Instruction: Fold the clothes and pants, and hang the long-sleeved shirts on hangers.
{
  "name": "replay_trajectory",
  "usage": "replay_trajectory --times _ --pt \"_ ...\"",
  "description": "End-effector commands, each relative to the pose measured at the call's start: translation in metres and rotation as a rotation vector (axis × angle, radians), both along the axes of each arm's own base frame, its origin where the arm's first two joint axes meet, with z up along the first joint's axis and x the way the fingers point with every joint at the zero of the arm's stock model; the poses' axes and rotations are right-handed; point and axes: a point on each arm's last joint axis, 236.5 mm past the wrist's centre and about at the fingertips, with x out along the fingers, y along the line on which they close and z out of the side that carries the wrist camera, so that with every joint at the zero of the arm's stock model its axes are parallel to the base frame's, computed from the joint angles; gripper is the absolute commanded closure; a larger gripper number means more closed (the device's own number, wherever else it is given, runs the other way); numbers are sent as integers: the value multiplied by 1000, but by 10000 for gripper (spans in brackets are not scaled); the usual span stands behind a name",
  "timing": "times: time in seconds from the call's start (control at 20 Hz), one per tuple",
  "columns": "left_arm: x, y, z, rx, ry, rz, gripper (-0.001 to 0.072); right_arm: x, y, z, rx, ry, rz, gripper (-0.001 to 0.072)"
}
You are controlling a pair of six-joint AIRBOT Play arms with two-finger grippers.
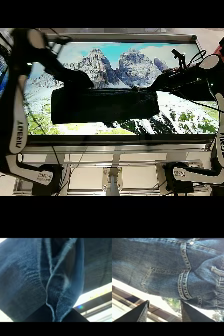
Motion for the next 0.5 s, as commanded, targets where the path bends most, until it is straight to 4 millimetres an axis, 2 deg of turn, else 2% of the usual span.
replay_trajectory --times 0.0,0.1,0.2,0.25,0.35,0.45 --pt "-4 -25 -43 59 100 30 670 -2 -3 -2 -15 5 5 266" --pt "-19 -20 -63 102 218 35 670 -3 -5 -3 -28 9 7 266" --pt "-35 -19 -71 116 306 22 670 -3 -8 -5 -44 10 6 266" --pt "-37 -20 -73 113 313 21 670 -3 -9 -6 -48 10 6 266" --pt "-31 -22 -71 102 281 14 671 -3 -9 -6 -47 10 6 266" --pt "-13 -20 -62 68 193 41 671 -3 -8 -6 -47 11 7 266"
